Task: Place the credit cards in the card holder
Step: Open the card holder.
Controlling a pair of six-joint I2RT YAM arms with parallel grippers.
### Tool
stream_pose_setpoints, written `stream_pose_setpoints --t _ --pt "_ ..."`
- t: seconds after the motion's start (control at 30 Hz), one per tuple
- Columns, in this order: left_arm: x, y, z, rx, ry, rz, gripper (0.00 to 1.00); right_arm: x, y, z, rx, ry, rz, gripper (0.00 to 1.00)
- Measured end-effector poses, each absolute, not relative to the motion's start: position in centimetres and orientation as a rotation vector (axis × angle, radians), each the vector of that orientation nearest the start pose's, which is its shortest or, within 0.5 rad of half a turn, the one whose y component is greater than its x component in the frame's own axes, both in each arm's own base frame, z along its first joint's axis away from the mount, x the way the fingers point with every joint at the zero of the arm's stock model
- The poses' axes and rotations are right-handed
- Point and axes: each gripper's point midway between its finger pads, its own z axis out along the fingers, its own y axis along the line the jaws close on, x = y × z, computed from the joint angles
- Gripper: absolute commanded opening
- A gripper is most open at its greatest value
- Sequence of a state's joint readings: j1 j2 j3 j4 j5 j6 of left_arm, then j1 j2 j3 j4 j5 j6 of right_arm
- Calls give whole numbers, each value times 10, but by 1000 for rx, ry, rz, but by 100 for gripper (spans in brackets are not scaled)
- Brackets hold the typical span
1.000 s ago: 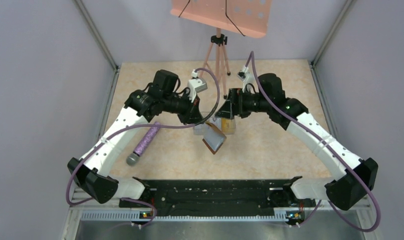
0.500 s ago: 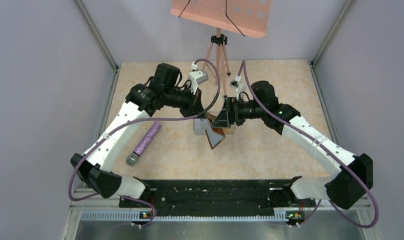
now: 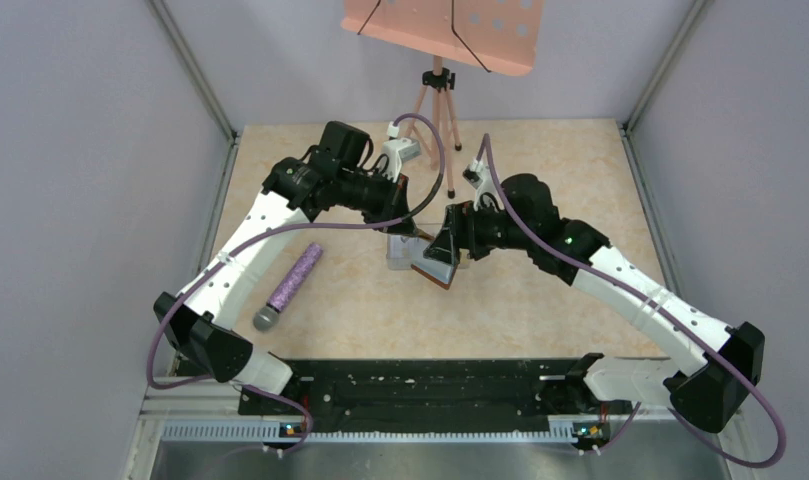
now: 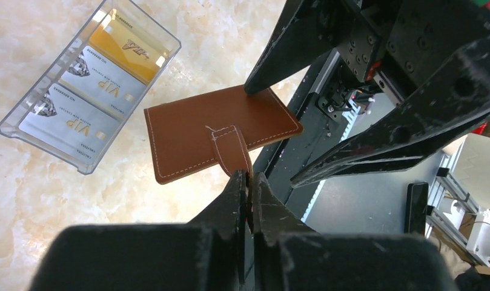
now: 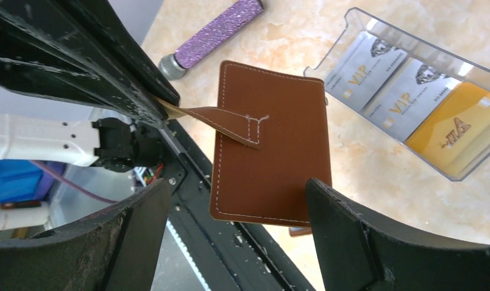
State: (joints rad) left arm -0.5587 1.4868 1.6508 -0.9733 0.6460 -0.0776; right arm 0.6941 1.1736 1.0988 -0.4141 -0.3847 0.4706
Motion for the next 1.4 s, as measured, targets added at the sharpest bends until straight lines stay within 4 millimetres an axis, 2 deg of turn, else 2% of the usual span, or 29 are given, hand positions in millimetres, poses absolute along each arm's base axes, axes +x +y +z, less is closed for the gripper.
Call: stream_pose_setpoints --t 0.3,0.37,0.43,0.53,0.57,0.6,0.8,0.83,0.87,0.97,1.07,1.23,1.37,1.4 --pt "234 -277 296 862 2273 -1092 0 221 297 241 -563 2189 862 65" --pt "234 -277 296 862 2273 -1095 0 223 298 241 -570 2182 817 56" --pt "233 -277 296 862 2273 -1096 0 226 298 242 -577 2171 788 40" --pt "233 -277 296 862 2273 -1097 0 231 301 245 -585 2155 763 7" --pt "234 -277 296 862 2273 -1095 0 234 304 248 -588 2146 765 0" --pt "235 -277 296 860 2270 -1091 3 235 306 250 -596 2139 770 0" --pt "240 -276 298 836 2264 -1080 38 236 308 250 -601 2137 752 0" --pt "241 -275 299 829 2262 -1074 54 237 306 248 -595 2142 738 0" --pt "243 -274 300 820 2259 -1065 59 238 304 246 -587 2148 722 0" --pt "247 -268 305 787 2230 -1029 64 238 294 240 -566 2164 699 0" --pt "248 -256 311 737 2191 -1003 65 238 279 240 -526 2182 736 0" --pt "250 -239 313 639 2142 -1063 65 247 251 256 -413 2166 841 0" --pt "249 -243 300 622 2146 -1166 65 242 254 273 -408 2130 997 0" --pt "247 -245 296 627 2149 -1197 68 239 257 278 -418 2118 1050 0"
